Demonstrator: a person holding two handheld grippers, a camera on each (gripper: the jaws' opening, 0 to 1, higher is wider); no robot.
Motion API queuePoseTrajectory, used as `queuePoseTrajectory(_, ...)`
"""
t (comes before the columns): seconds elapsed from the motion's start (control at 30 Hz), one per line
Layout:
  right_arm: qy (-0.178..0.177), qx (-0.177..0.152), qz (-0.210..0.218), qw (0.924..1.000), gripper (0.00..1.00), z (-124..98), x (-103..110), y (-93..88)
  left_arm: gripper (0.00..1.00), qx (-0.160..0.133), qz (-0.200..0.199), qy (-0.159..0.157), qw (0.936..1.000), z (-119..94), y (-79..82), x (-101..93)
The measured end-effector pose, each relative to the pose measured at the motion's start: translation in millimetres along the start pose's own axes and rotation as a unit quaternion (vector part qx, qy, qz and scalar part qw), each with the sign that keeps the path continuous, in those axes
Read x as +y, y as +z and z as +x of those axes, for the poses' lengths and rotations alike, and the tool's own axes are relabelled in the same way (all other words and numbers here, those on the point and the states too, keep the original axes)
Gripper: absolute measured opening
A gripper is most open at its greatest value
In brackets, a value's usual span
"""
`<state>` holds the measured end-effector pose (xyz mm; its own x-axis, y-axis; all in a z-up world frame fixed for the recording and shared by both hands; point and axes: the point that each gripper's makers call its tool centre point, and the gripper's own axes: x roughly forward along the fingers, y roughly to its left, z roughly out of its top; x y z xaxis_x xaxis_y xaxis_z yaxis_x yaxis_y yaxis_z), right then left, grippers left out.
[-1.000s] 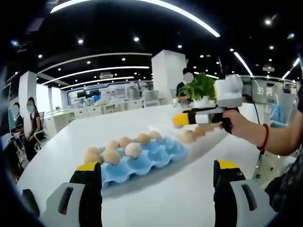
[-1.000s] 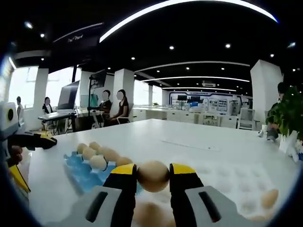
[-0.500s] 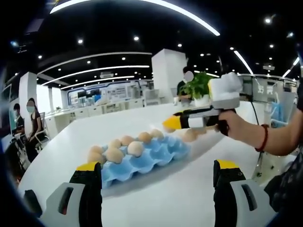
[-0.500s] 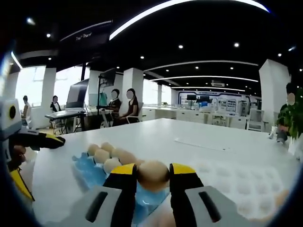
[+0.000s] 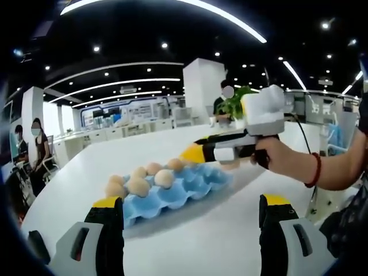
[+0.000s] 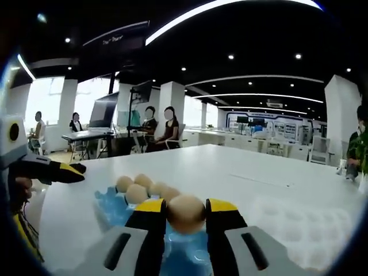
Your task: Place the egg into an empty slot of the egg tray after lifting it from the table, then release the egg inside the slot.
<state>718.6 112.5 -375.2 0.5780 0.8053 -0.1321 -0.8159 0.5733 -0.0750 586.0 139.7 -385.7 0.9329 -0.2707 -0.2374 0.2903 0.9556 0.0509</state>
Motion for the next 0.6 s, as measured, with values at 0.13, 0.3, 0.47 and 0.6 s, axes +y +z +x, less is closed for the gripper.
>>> queuePoseTrajectory(0.13, 0.007, 0.01, 0.004, 0.9999, 0.28, 4.5, 8.1, -7.6, 1.0, 0.001, -0.002, 0.002, 1.0, 0.0, -1.2, 2.2)
queuePoseTrajectory(0.3, 0.007, 0.028, 0.008, 0.9995, 0.28, 12.2, 8.5, -19.9, 1.0, 0.004, -0.004, 0.006, 1.0, -0.5, -3.1, 5.8)
queuePoseTrajectory(0.47, 0.009, 0.041, 0.004, 0.9991, 0.28, 14.0, 14.0, -28.9, 1.0, 0.006, -0.003, 0.006, 1.0, 0.4, -3.9, 7.3)
queuePoseTrajectory(0.6, 0.006, 0.045, 0.01, 0.9989, 0.28, 15.7, 13.5, -32.5, 1.0, 0.007, -0.002, 0.009, 0.9999, 0.8, -3.7, 8.9)
